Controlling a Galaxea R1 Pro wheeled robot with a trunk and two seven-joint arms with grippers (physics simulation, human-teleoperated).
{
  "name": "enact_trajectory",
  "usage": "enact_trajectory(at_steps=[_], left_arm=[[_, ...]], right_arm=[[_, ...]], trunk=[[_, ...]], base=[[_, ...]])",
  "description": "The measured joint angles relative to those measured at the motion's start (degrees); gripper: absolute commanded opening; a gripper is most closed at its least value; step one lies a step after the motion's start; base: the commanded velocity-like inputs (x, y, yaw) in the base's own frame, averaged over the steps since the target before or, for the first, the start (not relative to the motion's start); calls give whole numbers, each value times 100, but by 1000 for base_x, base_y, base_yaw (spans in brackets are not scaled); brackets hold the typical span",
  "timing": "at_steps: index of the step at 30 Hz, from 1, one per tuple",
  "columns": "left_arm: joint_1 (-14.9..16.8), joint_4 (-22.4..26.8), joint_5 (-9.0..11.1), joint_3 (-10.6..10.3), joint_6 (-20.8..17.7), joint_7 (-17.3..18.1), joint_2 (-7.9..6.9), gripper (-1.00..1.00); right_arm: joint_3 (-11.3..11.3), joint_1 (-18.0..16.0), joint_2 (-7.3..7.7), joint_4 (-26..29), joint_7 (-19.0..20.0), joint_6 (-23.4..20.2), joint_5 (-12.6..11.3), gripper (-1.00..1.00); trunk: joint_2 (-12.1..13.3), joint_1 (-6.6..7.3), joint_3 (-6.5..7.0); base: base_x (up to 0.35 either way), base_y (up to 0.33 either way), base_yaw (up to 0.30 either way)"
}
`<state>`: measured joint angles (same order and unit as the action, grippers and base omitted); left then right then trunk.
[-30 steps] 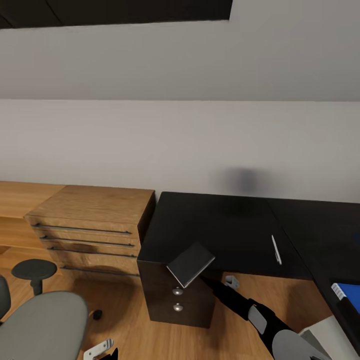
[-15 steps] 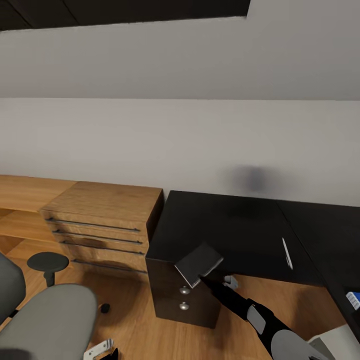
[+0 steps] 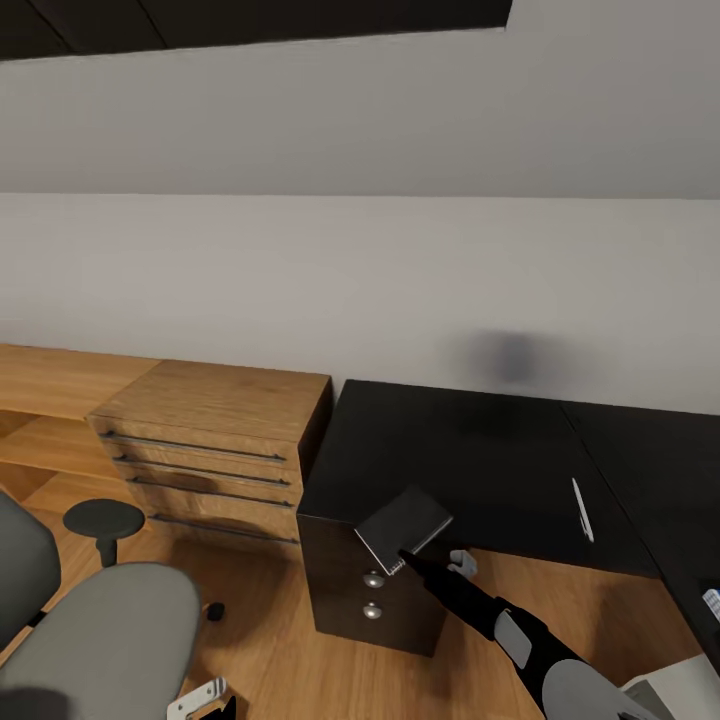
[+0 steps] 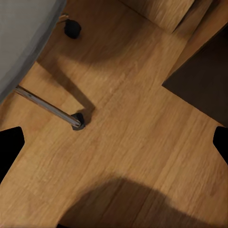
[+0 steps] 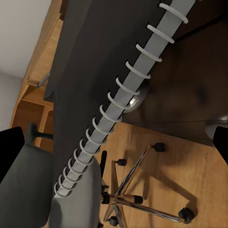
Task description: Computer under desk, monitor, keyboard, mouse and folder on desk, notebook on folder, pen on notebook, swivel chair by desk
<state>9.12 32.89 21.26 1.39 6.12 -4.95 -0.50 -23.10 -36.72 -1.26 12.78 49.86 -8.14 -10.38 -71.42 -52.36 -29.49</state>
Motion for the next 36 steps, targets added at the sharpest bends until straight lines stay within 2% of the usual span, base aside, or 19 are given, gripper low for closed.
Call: enact_trajectory(at_steps=[17,36], left_arm=[[0,-1,0,0,1,0,0,100],[0,0,-1,1,3,0,0,100]], right_arm=[[0,0,-5,-7,1,198,10,100],[0,0,-15,-17,-8,229,10,100]], trunk=[[0,0,0],[0,0,0]], base=[[28,34,0],[1,33,0]])
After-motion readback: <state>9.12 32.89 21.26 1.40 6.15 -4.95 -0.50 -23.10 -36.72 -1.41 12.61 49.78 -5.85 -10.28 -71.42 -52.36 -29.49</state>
